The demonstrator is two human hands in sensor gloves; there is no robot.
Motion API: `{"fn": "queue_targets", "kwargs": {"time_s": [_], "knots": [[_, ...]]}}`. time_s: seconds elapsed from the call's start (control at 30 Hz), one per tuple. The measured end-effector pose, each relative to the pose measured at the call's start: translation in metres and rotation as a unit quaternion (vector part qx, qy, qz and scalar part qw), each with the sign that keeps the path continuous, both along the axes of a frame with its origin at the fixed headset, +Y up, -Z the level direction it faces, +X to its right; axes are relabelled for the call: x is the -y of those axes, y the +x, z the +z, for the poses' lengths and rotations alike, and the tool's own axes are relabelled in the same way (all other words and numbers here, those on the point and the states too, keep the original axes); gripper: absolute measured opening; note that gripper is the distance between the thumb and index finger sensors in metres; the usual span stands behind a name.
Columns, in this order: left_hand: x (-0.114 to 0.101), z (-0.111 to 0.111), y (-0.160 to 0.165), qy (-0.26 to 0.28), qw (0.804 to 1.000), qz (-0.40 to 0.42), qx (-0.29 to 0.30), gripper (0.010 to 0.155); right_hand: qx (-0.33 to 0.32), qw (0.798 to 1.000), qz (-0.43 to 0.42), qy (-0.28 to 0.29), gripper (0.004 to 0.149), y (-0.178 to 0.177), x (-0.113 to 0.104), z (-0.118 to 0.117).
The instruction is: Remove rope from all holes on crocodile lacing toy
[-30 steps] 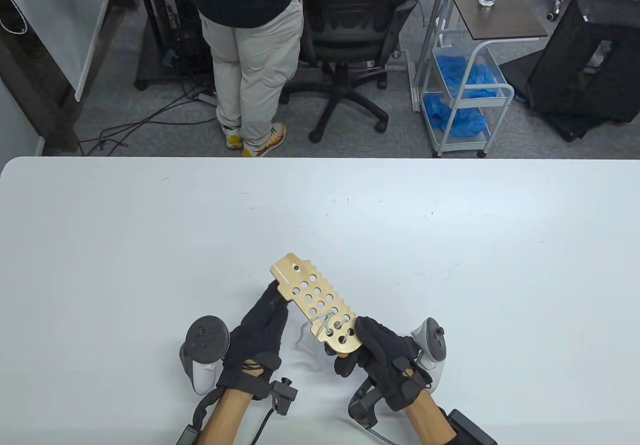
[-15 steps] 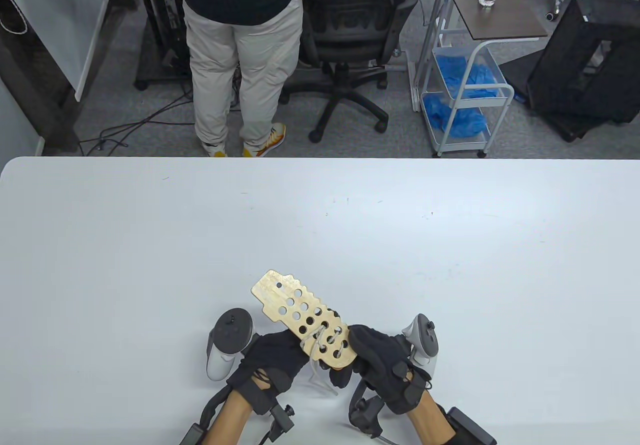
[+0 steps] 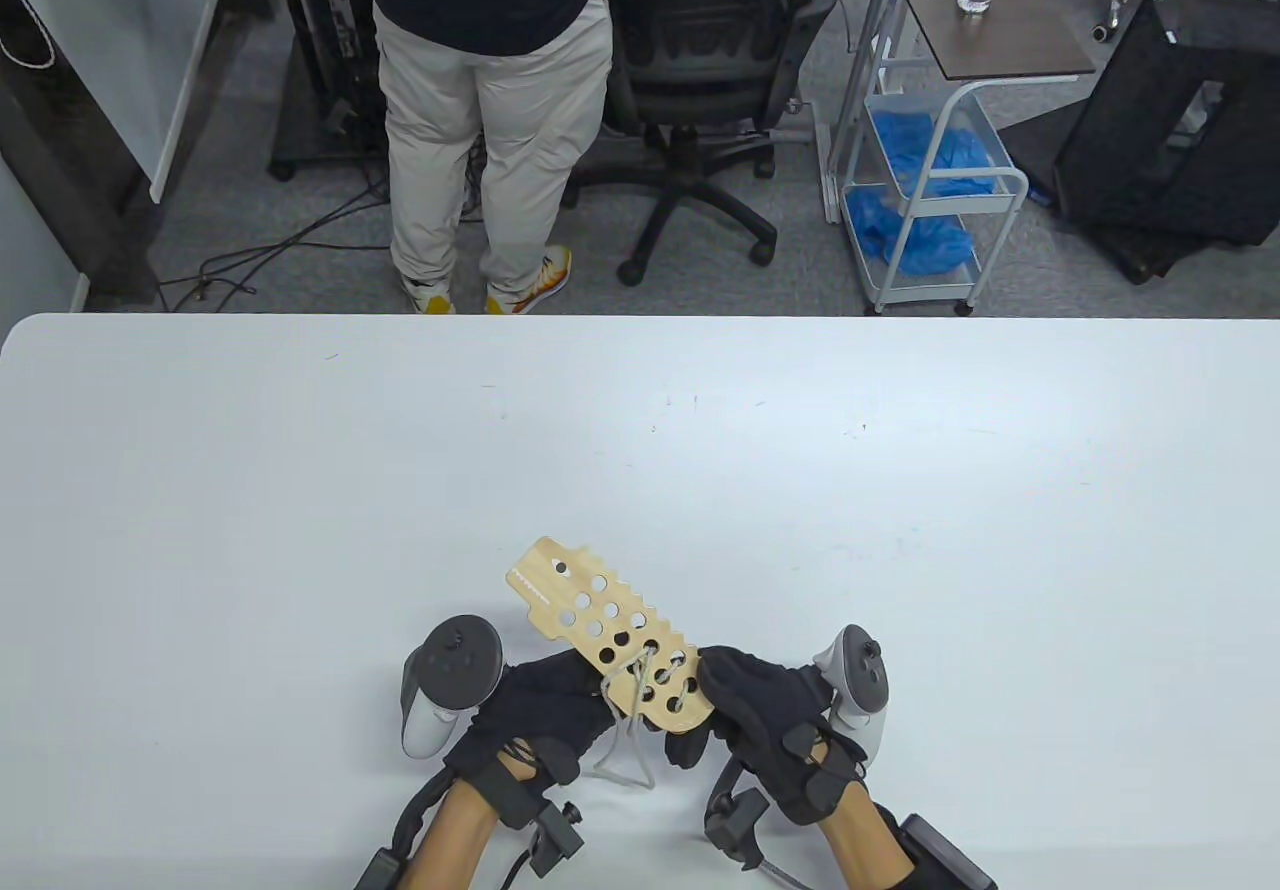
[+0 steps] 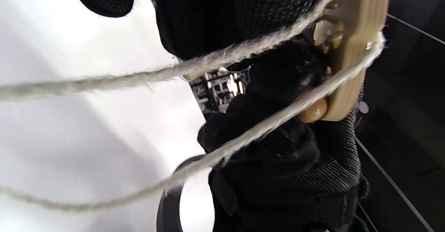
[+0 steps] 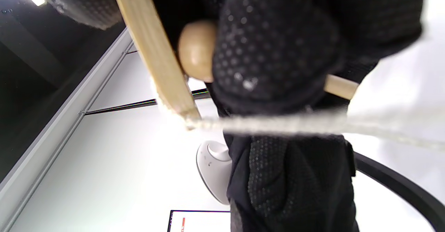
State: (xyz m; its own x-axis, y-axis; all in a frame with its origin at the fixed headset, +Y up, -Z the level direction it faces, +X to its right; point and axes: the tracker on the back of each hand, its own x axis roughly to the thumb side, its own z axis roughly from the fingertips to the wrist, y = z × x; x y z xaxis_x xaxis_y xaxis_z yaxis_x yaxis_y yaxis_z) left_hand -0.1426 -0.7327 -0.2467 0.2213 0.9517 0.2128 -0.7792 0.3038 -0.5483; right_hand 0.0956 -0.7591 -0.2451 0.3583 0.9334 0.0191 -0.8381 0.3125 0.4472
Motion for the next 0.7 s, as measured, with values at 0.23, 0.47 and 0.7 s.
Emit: {"fn": "queue_targets", "kwargs": {"time_s": [0.23,0.47,0.7], "knots": [[0.002,-0.001,0.000,-0.016,1.000,-0.014,0.012,0.057,-0.011,0.999,0.047,0.021,0.050,-0.001,0.001,0.000],[-0.007,0.000,-0.003,0.029,0.997,-0.066,-0.027,0.054,-0.001,0.996,0.072,0.045,0.050,0.001,-0.003,-0.001],[-0.011,0.000,-0.012,0.087,0.981,-0.141,-0.100,0.054,0.100,0.989,0.106,0.029,0.050,0.021,-0.004,-0.004]]}}
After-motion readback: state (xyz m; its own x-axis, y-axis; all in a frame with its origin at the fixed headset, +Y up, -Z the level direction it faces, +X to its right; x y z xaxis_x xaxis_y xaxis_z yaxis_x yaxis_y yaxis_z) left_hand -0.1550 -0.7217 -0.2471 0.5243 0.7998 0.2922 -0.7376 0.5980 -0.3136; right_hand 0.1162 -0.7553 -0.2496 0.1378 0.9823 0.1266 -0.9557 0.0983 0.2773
